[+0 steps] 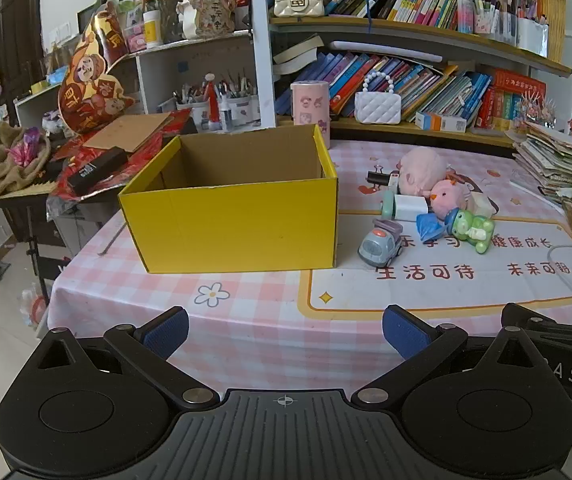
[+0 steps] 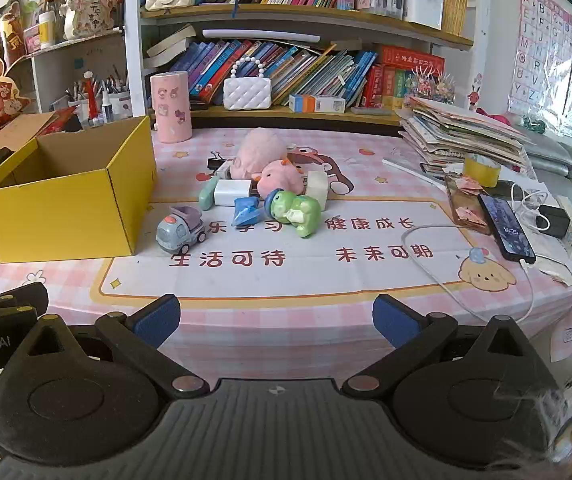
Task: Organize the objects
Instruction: 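Move both tools toward the toy cluster beside the yellow box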
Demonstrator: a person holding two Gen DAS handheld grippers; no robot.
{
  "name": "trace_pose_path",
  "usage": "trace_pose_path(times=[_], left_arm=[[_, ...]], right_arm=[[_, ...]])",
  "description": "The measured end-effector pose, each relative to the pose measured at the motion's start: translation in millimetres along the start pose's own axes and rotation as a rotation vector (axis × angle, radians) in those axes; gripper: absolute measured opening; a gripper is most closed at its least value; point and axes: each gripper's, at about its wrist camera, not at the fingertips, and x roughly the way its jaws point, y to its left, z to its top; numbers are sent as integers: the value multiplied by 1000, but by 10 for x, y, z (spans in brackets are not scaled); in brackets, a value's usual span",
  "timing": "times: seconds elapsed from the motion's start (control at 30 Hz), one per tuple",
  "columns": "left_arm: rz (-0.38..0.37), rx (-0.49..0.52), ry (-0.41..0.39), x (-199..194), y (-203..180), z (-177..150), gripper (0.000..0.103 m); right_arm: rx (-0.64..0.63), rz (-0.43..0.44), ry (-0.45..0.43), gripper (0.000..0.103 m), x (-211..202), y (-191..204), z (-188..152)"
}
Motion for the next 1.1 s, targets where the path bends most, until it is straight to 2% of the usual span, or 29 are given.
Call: trace_pose_path(times=[0.57,1.1], left_arm=[[-22,0,4,48,25,8,103],[-31,-20,46,218,-36,32,103]], right_arm=[[-7,-27,6,103,16,38,-14],[-32,-32,50,103,199,6,25]])
